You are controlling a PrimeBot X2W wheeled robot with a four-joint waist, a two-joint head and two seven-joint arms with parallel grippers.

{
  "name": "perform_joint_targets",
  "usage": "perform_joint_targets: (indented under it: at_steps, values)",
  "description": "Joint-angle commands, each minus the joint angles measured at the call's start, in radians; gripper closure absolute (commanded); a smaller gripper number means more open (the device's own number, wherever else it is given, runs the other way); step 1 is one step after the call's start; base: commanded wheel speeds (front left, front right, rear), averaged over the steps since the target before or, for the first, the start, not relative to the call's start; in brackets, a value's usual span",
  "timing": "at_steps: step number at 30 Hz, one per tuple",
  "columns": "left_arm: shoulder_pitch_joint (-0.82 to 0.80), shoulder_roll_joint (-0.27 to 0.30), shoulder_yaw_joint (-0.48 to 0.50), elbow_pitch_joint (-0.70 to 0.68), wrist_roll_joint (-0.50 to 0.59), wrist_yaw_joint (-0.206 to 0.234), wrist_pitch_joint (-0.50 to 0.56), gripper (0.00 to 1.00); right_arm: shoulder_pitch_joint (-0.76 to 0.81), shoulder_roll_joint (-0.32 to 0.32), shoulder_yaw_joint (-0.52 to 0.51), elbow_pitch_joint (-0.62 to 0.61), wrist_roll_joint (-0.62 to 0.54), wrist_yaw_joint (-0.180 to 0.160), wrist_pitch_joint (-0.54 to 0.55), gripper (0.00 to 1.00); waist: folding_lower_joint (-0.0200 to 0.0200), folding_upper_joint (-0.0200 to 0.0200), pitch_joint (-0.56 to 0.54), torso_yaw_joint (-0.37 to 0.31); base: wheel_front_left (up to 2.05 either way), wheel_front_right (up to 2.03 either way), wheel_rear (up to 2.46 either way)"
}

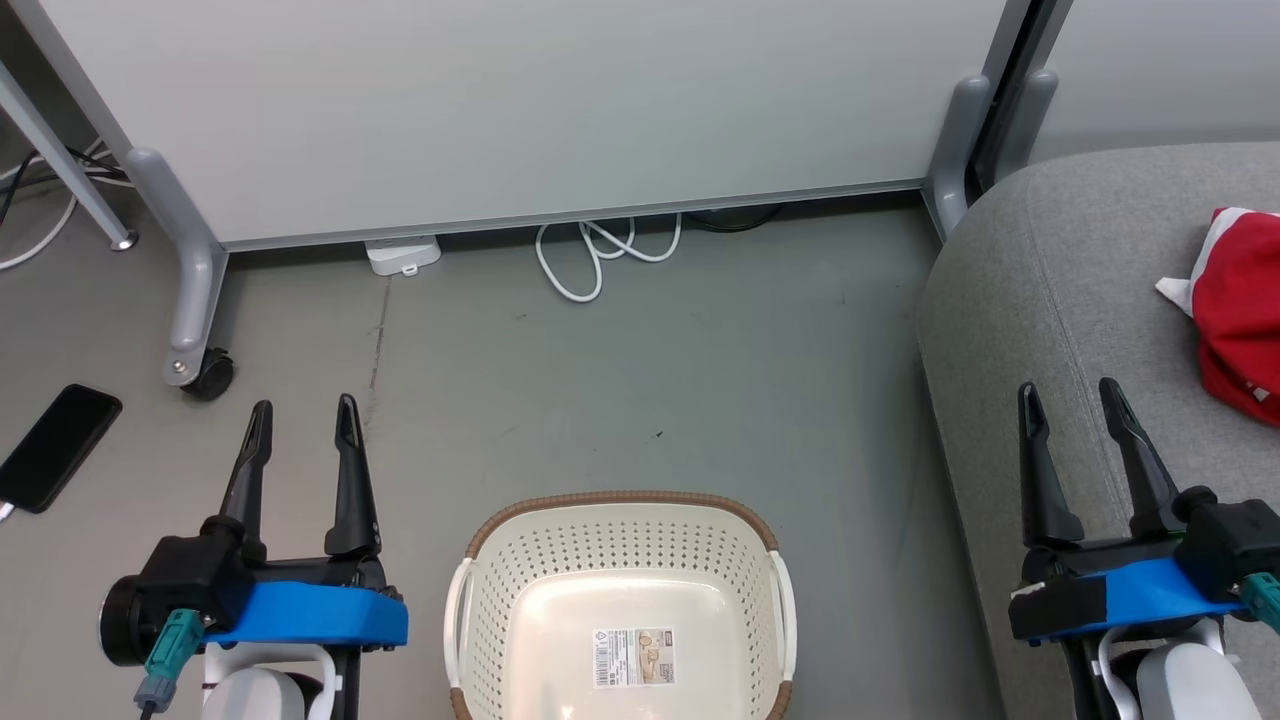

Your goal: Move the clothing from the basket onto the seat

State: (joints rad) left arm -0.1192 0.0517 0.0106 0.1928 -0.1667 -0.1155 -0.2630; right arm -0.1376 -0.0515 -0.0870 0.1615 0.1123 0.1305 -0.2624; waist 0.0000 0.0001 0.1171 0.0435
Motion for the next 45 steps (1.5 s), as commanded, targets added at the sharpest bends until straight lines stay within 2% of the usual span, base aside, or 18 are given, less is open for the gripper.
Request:
perform_joint_targets:
  at_steps: [1, 5, 6, 11, 36, 45]
  values:
    - [-0.007, -0.001, 0.001, 0.001, 0.001, -0.005, -0.002, 0.00, 0.011, 0.002, -0.002, 0.003, 0.006, 0.001, -0.004, 0.00, 0.0000, -0.0001, 0.000, -0.001, 0.00, 0.00, 0.00]
    - [-0.008, -0.001, -0.005, 0.002, -0.006, -0.002, -0.003, 0.00, 0.014, 0.002, -0.003, 0.006, 0.007, 0.001, -0.004, 0.00, 0.0000, -0.0001, 0.000, 0.000, 0.00, 0.00, 0.00]
    - [0.000, 0.000, -0.003, 0.001, -0.002, 0.000, 0.000, 1.00, 0.001, 0.000, -0.002, 0.005, 0.003, 0.000, 0.000, 1.00, 0.0000, -0.0001, 0.000, 0.000, 0.00, 0.00, 0.00]
    - [0.028, -0.004, -0.002, 0.041, -0.015, 0.000, 0.010, 1.00, 0.007, 0.003, -0.003, 0.048, 0.016, 0.000, 0.011, 1.00, 0.0000, -0.0001, 0.000, 0.000, 0.00, 0.00, 0.00]
    - [0.020, -0.003, 0.033, 0.043, -0.479, -0.006, 0.129, 1.00, 0.015, 0.002, -0.010, 0.056, 0.497, 0.000, 0.128, 1.00, 0.0000, -0.0001, -0.024, -0.009, 0.00, 0.00, 0.00]
    - [0.017, -0.002, 0.042, 0.043, -0.609, -0.008, 0.163, 1.00, 0.017, 0.002, -0.012, 0.060, 0.633, 0.000, 0.162, 1.00, 0.0000, -0.0001, -0.032, -0.012, 0.00, 0.00, 0.00]
